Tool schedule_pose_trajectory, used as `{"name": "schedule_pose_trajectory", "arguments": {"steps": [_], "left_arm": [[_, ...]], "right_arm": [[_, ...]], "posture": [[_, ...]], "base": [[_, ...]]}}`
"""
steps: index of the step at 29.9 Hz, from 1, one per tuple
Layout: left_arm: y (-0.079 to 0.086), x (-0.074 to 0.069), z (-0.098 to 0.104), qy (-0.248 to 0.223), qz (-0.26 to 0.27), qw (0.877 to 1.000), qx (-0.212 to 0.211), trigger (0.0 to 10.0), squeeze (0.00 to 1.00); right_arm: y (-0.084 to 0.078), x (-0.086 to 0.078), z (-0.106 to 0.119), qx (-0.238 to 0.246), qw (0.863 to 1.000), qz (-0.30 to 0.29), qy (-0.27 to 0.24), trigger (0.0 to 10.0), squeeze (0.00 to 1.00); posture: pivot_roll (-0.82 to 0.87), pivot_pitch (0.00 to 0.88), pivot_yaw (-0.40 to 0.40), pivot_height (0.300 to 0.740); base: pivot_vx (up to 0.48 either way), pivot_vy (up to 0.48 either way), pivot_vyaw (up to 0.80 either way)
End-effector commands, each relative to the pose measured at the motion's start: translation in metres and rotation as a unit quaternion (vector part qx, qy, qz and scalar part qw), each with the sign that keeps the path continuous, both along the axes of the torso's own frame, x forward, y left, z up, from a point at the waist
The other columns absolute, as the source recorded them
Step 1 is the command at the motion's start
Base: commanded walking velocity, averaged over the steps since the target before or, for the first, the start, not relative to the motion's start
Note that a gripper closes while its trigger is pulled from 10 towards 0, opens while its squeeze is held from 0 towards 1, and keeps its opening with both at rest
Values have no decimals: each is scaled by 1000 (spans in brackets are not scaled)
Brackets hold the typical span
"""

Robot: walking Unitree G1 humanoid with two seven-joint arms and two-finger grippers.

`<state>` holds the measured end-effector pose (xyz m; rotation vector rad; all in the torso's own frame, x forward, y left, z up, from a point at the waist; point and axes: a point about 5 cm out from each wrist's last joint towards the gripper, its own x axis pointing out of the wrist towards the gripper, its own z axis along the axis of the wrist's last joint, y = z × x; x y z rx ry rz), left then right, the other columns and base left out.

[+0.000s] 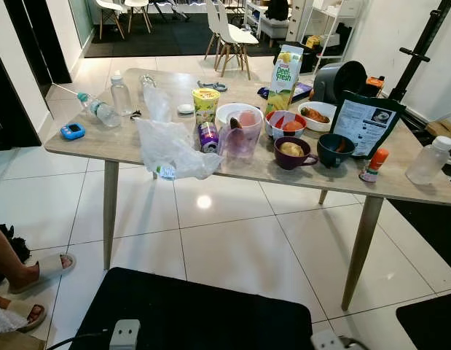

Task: Restocking fridge

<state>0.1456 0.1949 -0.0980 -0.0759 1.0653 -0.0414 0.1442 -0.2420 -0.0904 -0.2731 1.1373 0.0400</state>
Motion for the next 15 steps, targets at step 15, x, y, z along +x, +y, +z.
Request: {"name": "schedule_pose_trajectory", "arguments": {"steps": [15], "left_arm": [[10, 5, 3, -5, 40, 999, 7, 10000, 0]], "right_arm": [[17, 8, -1, 24, 998, -44, -22, 10000, 0]], "posture": [[38, 8, -20, 740]], "base": [[0, 0, 0]]}}
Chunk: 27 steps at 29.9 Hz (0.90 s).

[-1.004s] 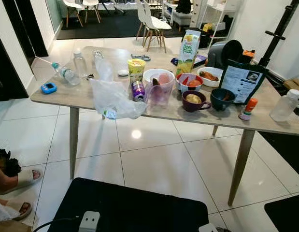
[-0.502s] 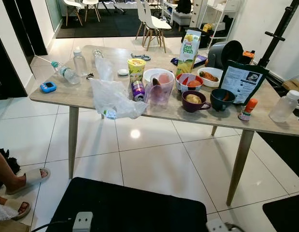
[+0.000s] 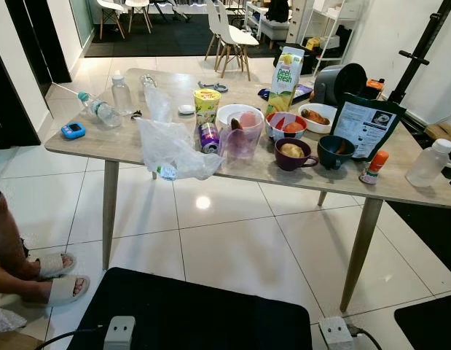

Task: Restocking fridge

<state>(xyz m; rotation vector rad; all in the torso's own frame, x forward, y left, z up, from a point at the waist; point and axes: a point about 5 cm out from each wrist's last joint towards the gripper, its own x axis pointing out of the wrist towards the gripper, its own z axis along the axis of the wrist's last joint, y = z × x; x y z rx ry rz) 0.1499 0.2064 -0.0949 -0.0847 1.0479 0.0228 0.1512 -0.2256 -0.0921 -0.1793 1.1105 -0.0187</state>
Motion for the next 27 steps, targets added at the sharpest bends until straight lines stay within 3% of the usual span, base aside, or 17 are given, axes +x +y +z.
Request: {"name": "schedule_pose_trajectory", "arguments": {"steps": [1, 9, 13, 18, 27], "left_arm": [[-3, 2, 0, 0, 9, 1000, -5, 10000, 0], [-8, 13, 4, -12, -24, 1000, 2, 10000, 0], [-7, 9, 2, -7, -31, 999, 5, 10000, 0], [-3, -1, -1, 1, 2, 1000, -4, 10000, 0], [-6, -5, -3, 5, -6, 1000, -7, 10000, 0]], "right_arm": [[2, 1, 0, 2, 1000, 2, -4, 10000, 0], [5, -8, -4, 3, 1000, 2, 8, 10000, 0], [8, -7, -4, 0, 1000, 10, 9, 10000, 0], [10, -3, -3, -4, 999, 37, 8, 10000, 0], [6, -9, -5, -6, 1000, 23, 11, 10000, 0]], "posture": [[39, 16, -19, 740], [67, 50, -45, 740], [60, 44, -55, 740], [54, 44, -46, 740], [55, 30, -28, 740]], "base": [[0, 0, 0], [0, 0, 0], [0, 0, 0], [0, 0, 0], [0, 0, 0]]}}
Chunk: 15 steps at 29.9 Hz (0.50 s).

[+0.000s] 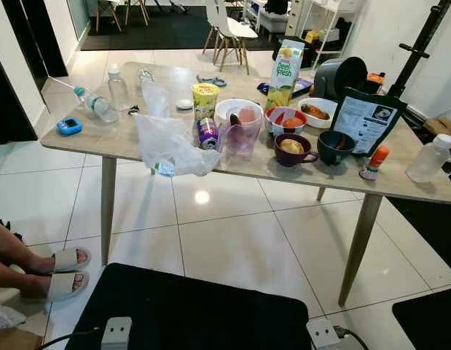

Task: Restocking fridge

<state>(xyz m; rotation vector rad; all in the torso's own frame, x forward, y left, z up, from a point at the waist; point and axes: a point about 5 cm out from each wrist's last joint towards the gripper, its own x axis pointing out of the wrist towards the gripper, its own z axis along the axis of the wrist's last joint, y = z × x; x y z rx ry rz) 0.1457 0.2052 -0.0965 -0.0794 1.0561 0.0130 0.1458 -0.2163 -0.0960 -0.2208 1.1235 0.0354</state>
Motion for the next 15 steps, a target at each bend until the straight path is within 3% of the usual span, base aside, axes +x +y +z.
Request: {"name": "schedule_pose_trajectory", "arguments": {"steps": [1, 15], "left_arm": [[-5, 0, -1, 0, -4, 1000, -7, 10000, 0], [-5, 4, 1, -6, -20, 1000, -5, 10000, 0]], "right_arm": [[-4, -6, -1, -3, 1000, -14, 3, 10000, 0], [-9, -11, -2, -7, 1000, -16, 9, 10000, 0]], "posture": [[58, 27, -30, 740], [59, 6, -22, 740]], "base": [[0, 0, 0], [0, 0, 0]]}}
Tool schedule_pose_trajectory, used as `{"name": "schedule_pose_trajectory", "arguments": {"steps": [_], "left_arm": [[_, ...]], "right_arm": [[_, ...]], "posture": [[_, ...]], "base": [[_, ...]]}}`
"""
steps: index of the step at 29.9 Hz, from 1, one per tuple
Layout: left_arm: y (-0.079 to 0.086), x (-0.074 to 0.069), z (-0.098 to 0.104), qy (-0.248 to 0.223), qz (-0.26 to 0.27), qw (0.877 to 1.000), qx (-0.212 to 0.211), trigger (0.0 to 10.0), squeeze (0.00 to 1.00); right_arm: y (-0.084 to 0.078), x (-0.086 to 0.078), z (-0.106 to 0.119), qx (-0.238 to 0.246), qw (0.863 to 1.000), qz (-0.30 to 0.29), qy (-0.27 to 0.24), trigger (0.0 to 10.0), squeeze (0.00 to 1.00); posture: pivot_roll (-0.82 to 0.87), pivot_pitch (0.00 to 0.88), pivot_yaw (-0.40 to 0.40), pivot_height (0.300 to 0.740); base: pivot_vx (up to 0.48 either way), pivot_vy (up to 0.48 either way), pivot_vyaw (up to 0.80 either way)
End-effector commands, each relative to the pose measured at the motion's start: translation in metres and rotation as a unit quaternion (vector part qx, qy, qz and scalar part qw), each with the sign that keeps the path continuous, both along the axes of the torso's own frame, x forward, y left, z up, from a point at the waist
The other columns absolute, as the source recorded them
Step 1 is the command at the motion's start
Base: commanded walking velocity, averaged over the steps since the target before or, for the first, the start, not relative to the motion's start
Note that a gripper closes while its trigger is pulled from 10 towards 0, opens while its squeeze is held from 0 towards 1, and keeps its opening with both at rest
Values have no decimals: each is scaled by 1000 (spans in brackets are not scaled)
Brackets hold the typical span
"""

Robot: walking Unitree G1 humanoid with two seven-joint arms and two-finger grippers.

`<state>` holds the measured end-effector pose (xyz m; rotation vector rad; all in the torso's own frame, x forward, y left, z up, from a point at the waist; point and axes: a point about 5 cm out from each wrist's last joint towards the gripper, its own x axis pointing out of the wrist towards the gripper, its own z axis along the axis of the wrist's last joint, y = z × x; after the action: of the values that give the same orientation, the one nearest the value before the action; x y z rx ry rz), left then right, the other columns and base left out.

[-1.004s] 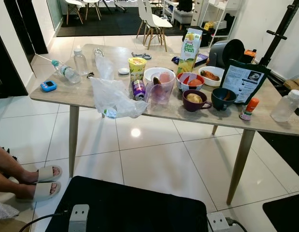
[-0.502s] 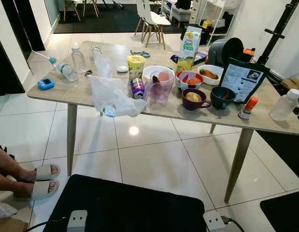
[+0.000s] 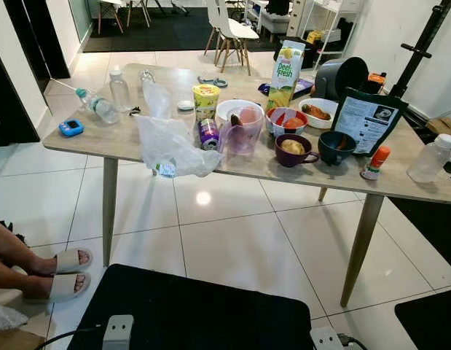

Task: Restocking fridge

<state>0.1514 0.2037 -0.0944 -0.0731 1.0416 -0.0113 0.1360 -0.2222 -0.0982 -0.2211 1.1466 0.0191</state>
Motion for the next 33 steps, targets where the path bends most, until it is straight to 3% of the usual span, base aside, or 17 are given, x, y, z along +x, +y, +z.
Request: {"name": "schedule_pose_trajectory", "arguments": {"steps": [1, 14, 33], "left_arm": [[-3, -2, -1, 3, -11, 1000, -2, 10000, 0], [-7, 1, -1, 1, -22, 1000, -4, 10000, 0], [-10, 0, -1, 5, -27, 1000, -12, 10000, 0]], "right_arm": [[-4, -1, 1, -2, 1000, -8, -2, 10000, 0], [-3, -1, 0, -2, 1000, -2, 1, 10000, 0], [-4, -1, 0, -1, 1000, -5, 0, 10000, 0]], "posture": [[57, 4, -19, 740], [63, 0, -23, 740], [55, 0, -25, 740]], "base": [[0, 0, 0], [0, 0, 0], [277, 0, 0]]}}
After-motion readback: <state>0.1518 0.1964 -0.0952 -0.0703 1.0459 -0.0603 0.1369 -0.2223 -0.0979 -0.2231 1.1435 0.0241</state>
